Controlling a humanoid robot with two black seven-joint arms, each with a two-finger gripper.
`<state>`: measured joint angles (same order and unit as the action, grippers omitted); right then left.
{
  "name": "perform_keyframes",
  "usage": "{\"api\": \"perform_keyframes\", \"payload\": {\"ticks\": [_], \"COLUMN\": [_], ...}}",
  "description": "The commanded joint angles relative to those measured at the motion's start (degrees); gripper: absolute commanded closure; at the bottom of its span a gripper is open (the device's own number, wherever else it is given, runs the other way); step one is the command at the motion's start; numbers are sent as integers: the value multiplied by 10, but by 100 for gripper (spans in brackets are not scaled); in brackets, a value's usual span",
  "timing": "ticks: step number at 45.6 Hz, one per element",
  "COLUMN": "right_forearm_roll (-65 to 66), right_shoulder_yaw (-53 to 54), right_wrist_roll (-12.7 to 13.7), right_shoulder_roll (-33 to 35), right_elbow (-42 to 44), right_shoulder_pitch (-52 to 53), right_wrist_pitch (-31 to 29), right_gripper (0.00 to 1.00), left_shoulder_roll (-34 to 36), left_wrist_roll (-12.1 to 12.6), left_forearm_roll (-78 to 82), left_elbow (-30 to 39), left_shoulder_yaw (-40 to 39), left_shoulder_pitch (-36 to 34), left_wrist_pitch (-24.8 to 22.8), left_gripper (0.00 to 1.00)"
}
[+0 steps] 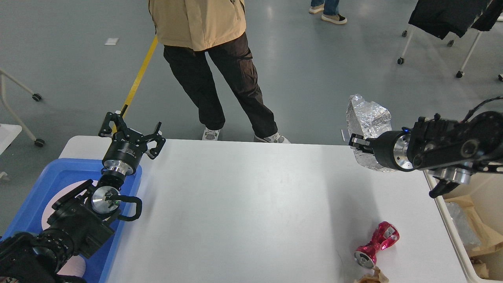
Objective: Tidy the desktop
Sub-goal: 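Carry the foil bundle to the white bin and release it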
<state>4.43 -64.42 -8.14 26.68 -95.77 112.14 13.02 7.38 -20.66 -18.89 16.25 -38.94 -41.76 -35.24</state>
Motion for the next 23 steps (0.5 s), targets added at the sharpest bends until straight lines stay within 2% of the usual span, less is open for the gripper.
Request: {"api": "perform_keyframes", "payload": {"ticks": [1,7,12,17,23], "right_forearm_roll": [5,8,13,47,59], "right_shoulder_yaw": [3,-2,-7,-24,-33], "right_wrist_roll": [-5,-4,0,1,1], "right_shoulder_roll": [43,59,76,89,101], "right_elbow": [-42,-39,0,105,289], "right_shoulder_pitch": [68,60,-5,-105,-268], "right_wrist_pitch": [-80,-99,-93,-70,-29], "right_gripper": [100,100,100,100,100], "left_shoulder_roll": [2,0,0,2,0], "left_wrist_roll": [0,1,1,0,1], "left_forearm_roll": [0,0,0,0,0], "left_elbow": [0,0,1,0,0], "left_shoulder_yaw": [0,0,0,0,0], "left_shoulder_pitch": [0,0,0,0,0], "left_wrist_pitch": [0,0,-1,0,-1], "left_gripper": [1,1,1,1,1]}}
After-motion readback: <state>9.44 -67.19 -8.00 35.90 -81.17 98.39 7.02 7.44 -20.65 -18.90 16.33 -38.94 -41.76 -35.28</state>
